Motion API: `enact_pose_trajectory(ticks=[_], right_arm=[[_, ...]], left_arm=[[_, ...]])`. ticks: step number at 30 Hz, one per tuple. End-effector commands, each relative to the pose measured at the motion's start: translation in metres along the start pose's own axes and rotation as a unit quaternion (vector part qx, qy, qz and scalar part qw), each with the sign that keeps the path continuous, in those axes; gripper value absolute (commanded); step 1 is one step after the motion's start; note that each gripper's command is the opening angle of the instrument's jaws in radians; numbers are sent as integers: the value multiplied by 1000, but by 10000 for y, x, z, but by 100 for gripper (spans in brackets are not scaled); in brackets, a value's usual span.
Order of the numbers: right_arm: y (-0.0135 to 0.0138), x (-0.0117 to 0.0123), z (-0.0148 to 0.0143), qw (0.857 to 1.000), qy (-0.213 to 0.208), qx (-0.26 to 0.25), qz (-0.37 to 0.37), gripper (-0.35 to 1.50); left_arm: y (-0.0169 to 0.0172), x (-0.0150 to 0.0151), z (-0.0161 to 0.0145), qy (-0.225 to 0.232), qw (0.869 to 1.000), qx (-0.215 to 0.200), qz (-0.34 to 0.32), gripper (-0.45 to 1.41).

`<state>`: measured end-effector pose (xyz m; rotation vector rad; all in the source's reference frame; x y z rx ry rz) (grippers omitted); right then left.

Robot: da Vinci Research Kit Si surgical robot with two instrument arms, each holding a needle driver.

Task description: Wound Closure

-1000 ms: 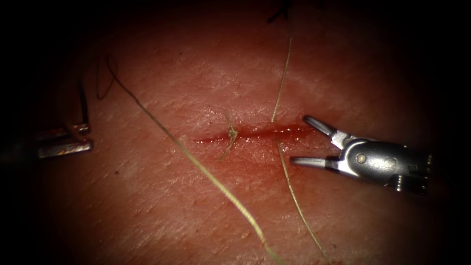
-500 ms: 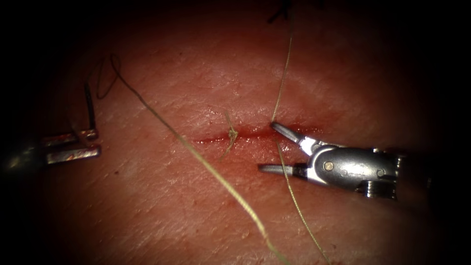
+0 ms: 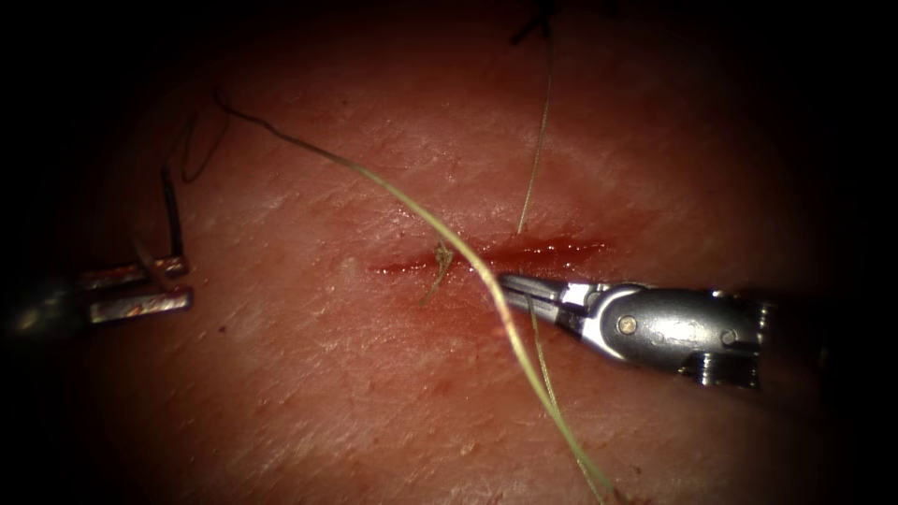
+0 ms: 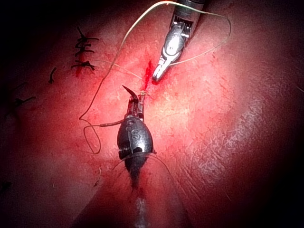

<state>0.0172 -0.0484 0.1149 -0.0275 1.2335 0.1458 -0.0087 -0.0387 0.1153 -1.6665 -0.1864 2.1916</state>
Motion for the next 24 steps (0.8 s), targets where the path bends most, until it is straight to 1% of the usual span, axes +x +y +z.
enact_pose_trajectory(ticks=[1,8,16,19,24], right_arm=[[-2,-4,3,1000,-1,2,3,-35],[-19,2,-21,1000,-4,1,2,-35],[-44,19,-52,1000,-2,6,1,-35],[-45,23,-49,1000,-3,5,3,-35],[-37,20,-40,1000,-5,1,4,-35]], left_arm=[[-1,-5,7,1,1000,0,0,-45],[0,-5,9,0,1000,-3,1,-45],[0,-6,12,2,1000,-5,1,-45],[1,-6,13,0,1000,-6,2,-45],[2,-7,13,1,1000,-6,2,-45]])
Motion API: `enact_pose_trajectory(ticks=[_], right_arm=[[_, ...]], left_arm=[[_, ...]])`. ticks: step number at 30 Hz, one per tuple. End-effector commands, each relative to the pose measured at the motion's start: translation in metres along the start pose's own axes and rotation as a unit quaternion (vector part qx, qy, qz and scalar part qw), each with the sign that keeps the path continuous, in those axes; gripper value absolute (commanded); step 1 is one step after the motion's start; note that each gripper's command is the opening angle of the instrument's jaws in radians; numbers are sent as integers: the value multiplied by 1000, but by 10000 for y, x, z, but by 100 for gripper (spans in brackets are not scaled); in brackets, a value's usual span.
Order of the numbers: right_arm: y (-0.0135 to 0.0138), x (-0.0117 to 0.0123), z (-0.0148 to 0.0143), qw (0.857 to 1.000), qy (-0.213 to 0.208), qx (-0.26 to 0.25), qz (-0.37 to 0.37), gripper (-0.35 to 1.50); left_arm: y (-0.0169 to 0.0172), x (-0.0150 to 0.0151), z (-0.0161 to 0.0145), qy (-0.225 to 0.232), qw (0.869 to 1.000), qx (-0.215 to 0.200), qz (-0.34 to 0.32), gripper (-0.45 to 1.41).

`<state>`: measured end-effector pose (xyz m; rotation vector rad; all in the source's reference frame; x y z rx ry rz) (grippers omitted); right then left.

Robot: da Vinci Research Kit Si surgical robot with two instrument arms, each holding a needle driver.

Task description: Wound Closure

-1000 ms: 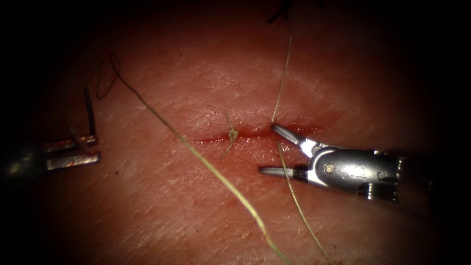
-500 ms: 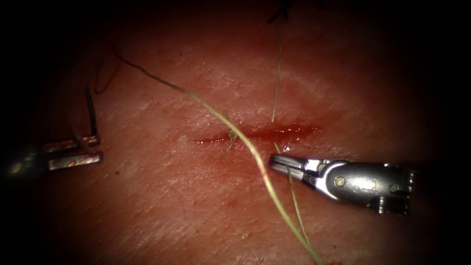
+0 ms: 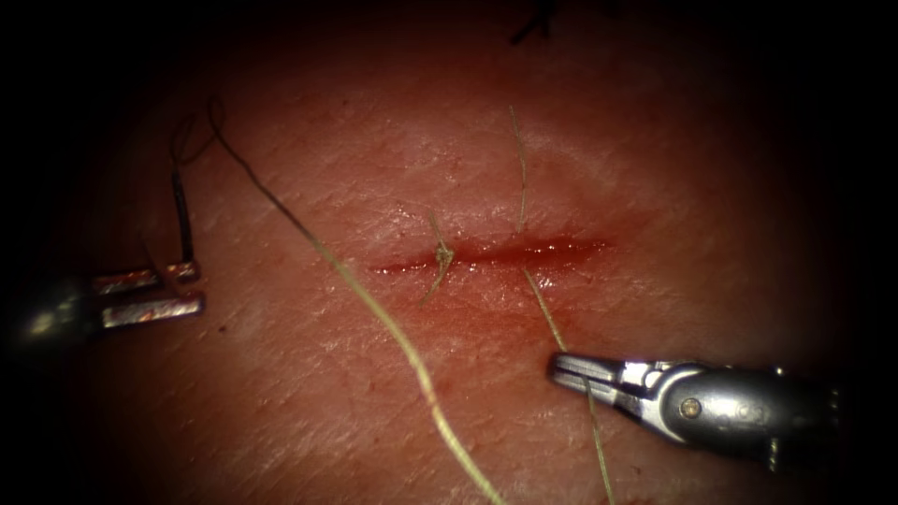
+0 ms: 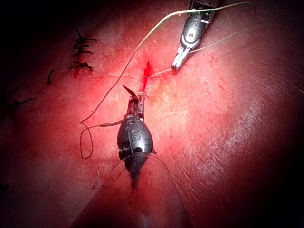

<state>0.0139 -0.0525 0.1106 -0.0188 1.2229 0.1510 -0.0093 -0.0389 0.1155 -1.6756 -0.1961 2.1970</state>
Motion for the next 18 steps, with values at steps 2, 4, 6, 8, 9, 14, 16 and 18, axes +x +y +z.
enact_pose_trajectory(ticks=[2,4,6,8,9,14,16,18], right_arm=[[4,-6,12,1000,0,-1,0,-35],[6,-8,14,1000,-1,-2,0,-35],[10,-9,19,1000,-2,-6,0,-35],[12,-10,22,1000,-2,-6,1,-35],[15,-11,26,1000,-1,-4,1,-35],[8,-3,21,1000,1,2,2,-3],[7,0,15,1000,0,4,3,79],[8,3,7,1000,-5,-2,4,118]], left_arm=[[-1,-5,6,0,1000,0,0,-45],[-1,-5,6,1,1000,0,0,-45],[-1,-5,7,1,1000,0,0,-45],[-1,-5,7,1,1000,-1,0,-45],[-1,-5,7,1,1000,-1,0,-45],[1,-5,2,0,1000,-3,1,-45],[2,-5,2,0,1000,-3,1,-45],[4,-5,2,0,1000,-4,1,-45]])
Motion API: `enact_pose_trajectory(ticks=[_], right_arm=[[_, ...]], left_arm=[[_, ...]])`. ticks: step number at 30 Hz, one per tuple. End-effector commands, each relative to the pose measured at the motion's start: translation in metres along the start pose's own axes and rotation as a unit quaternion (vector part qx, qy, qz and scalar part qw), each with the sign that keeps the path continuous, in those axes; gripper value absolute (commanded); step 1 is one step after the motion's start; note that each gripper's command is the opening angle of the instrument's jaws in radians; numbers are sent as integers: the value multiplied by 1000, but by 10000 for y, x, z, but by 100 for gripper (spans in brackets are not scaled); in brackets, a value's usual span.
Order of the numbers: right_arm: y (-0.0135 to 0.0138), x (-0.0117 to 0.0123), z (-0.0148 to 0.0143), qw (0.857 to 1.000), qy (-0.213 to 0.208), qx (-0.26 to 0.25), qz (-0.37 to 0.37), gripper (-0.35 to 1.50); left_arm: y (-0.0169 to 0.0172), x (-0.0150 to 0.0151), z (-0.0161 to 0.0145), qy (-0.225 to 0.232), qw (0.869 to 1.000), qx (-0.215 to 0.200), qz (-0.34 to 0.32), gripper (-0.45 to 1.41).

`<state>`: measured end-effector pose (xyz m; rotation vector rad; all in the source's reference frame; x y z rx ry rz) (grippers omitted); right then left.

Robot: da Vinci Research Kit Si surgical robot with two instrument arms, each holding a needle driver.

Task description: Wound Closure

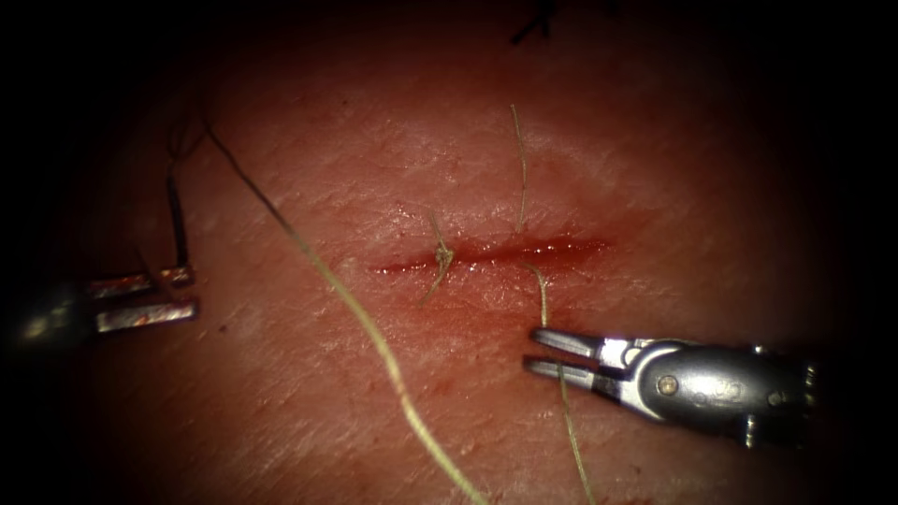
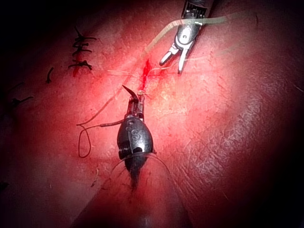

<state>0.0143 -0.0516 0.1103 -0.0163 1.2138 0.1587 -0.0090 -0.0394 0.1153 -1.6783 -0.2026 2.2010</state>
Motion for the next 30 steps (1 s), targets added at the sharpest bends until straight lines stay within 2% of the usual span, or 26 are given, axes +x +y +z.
enact_pose_trajectory(ticks=[1,5,8,9,11,12,15,21,26,28,30], right_arm=[[1,-2,-8,1000,-3,3,0,128],[6,-9,-46,998,-42,48,-7,130],[15,-17,-69,996,-70,55,-13,128],[19,-18,-72,996,-72,51,0,124],[43,-20,-74,993,-59,10,106,118],[65,-19,-68,987,-58,-19,147,118],[94,-16,-53,982,-43,-41,178,118],[133,-25,-10,966,-26,-41,253,104],[140,-45,21,952,-18,-31,305,104],[136,-65,44,939,-19,-21,342,104],[134,-74,54,933,-17,-15,360,104]], left_arm=[[0,-5,6,1,1000,-1,1,-45],[-1,-7,7,1,1000,-1,2,-45],[-1,-8,8,1,1000,0,2,-45],[0,-8,9,1,1000,0,2,-45],[2,-9,14,1,1000,-3,3,-45],[4,-10,19,3,1000,-5,1,-45],[6,-12,25,3,1000,-11,3,-45],[7,-17,27,3,1000,-19,0,-45],[7,-17,25,4,1000,-21,1,-45],[7,-17,25,5,1000,-24,1,-45],[7,-17,26,5,1000,-23,1,-45]])
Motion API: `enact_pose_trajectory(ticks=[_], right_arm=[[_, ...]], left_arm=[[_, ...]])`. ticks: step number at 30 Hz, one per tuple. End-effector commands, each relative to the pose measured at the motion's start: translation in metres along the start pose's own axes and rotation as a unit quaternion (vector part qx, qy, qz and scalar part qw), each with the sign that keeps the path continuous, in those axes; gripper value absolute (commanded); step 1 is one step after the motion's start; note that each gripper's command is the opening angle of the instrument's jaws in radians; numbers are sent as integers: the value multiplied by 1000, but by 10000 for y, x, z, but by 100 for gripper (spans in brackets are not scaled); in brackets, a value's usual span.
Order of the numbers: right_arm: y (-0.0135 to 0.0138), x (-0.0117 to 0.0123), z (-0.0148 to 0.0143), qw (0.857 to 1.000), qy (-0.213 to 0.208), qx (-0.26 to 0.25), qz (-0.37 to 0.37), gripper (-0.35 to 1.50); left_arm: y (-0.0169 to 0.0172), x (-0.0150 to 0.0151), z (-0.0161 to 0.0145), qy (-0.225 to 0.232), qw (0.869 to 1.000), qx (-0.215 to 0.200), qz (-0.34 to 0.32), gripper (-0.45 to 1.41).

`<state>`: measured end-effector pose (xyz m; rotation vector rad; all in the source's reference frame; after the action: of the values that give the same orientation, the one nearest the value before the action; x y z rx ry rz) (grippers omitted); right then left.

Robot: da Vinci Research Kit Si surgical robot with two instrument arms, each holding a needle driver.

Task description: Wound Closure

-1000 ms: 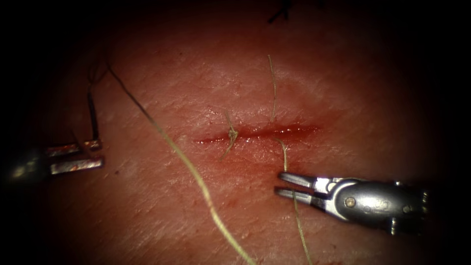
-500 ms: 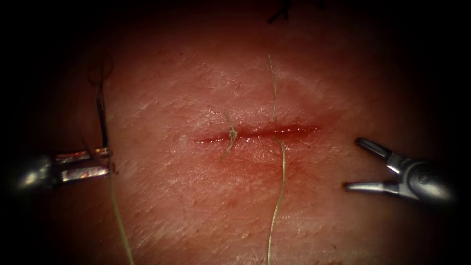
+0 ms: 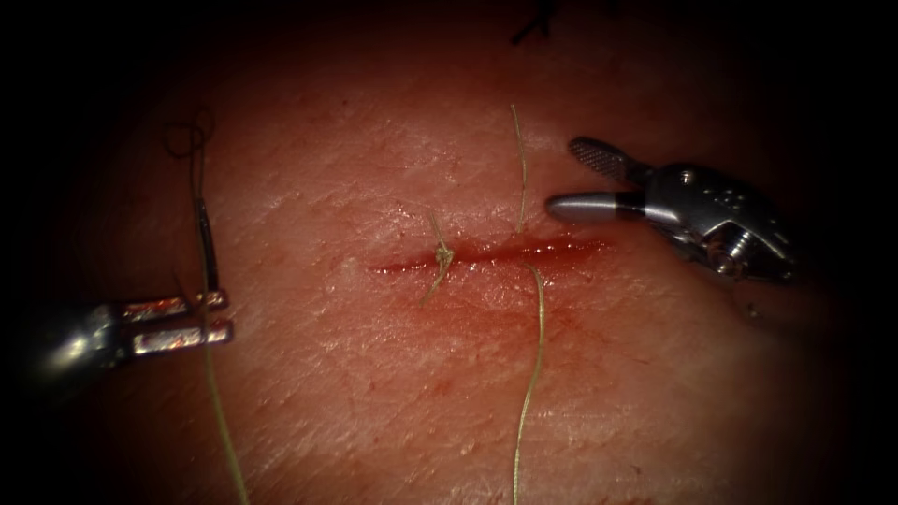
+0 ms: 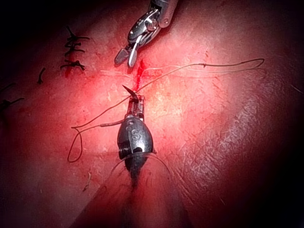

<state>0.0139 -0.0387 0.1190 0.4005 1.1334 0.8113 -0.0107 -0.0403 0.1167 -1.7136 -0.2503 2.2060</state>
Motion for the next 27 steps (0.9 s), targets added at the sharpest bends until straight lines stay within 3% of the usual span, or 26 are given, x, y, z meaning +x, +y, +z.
enact_pose_trajectory(ticks=[1,7,10,19,27], right_arm=[[4,-7,20,1000,1,7,10,104],[7,-12,51,999,-6,29,38,96],[7,-9,53,998,-9,45,37,-35],[11,8,45,999,1,15,41,-35],[12,49,36,999,21,8,24,-35]], left_arm=[[-1,-5,7,0,1000,0,0,-45],[-1,-5,5,0,1000,1,0,-45],[-1,-5,5,0,1000,1,0,-45],[-1,-5,5,-1,1000,2,0,-45],[-1,-5,5,0,1000,2,0,-45]])
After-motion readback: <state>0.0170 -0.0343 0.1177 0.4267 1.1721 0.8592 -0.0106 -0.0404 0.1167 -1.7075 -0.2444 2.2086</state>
